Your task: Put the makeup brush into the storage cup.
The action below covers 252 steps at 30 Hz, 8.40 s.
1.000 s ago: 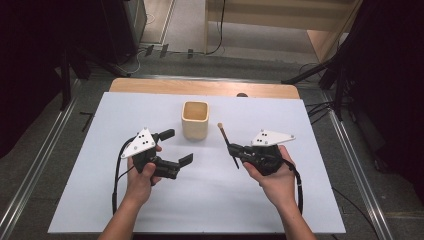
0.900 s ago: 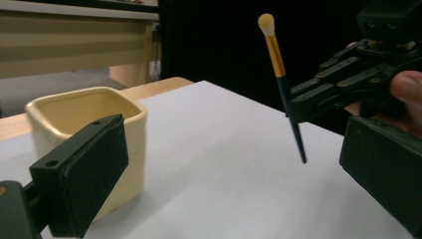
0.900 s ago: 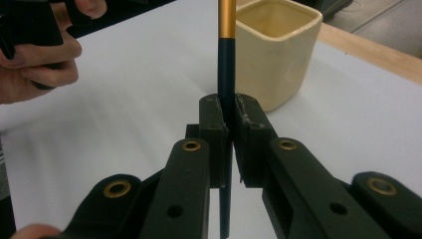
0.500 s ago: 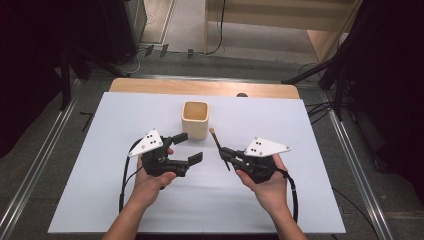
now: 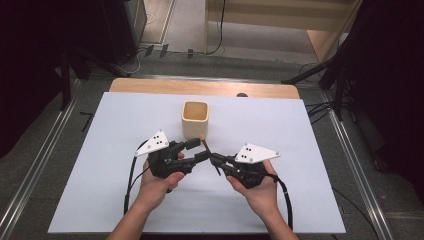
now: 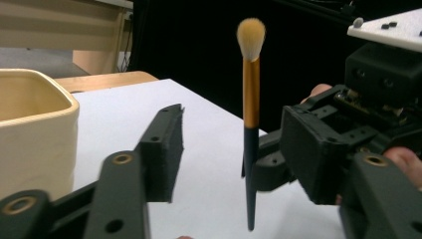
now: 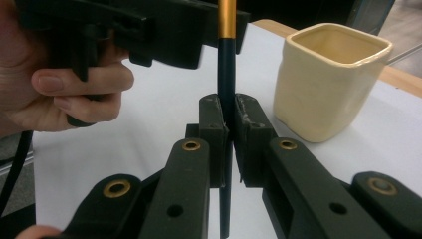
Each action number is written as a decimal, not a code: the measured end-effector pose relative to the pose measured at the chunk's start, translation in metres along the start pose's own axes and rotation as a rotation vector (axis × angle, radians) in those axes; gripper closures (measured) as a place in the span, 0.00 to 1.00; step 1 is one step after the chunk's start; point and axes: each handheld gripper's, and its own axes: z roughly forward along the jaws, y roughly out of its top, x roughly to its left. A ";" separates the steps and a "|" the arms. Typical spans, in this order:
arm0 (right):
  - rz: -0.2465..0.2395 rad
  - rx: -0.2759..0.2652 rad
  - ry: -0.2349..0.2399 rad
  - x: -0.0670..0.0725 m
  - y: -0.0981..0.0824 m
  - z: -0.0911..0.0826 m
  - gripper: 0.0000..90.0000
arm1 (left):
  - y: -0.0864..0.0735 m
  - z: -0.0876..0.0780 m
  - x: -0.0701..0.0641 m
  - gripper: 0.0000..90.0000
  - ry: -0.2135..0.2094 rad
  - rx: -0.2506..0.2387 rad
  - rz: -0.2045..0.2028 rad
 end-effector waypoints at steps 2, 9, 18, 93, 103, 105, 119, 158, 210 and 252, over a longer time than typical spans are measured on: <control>-0.001 -0.003 0.002 0.001 0.000 0.001 0.94 | -0.001 0.001 -0.001 0.54 -0.008 -0.002 -0.003; -0.005 -0.011 0.019 0.008 -0.002 0.008 0.94 | -0.002 0.004 -0.002 0.66 -0.027 -0.004 -0.021; 0.006 -0.022 0.021 0.008 -0.002 0.008 0.94 | -0.003 0.004 0.001 0.79 -0.047 -0.005 -0.044; 0.119 -0.132 -0.394 -0.061 -0.107 -0.119 0.00 | 0.060 -0.002 0.041 0.94 0.159 -0.029 0.059; 0.114 -0.119 -0.406 -0.065 -0.114 -0.121 0.00 | 0.070 -0.003 0.045 0.94 0.175 -0.055 0.059; 0.112 -0.119 -0.408 -0.066 -0.115 -0.120 0.00 | 0.071 -0.003 0.047 0.94 0.180 -0.056 0.059; 0.113 -0.099 -0.402 -0.067 -0.119 -0.115 0.00 | 0.083 -0.003 0.050 0.94 0.201 -0.113 0.073; 0.103 -0.092 -0.399 -0.067 -0.120 -0.114 0.00 | 0.079 0.024 0.087 0.94 0.342 -0.119 0.129; 0.102 -0.082 -0.398 -0.065 -0.119 -0.113 0.00 | 0.023 -0.001 0.090 0.00 0.341 -0.035 0.060; 0.104 -0.086 -0.397 -0.064 -0.119 -0.111 0.00 | -0.026 -0.069 0.061 0.00 0.394 -0.023 0.125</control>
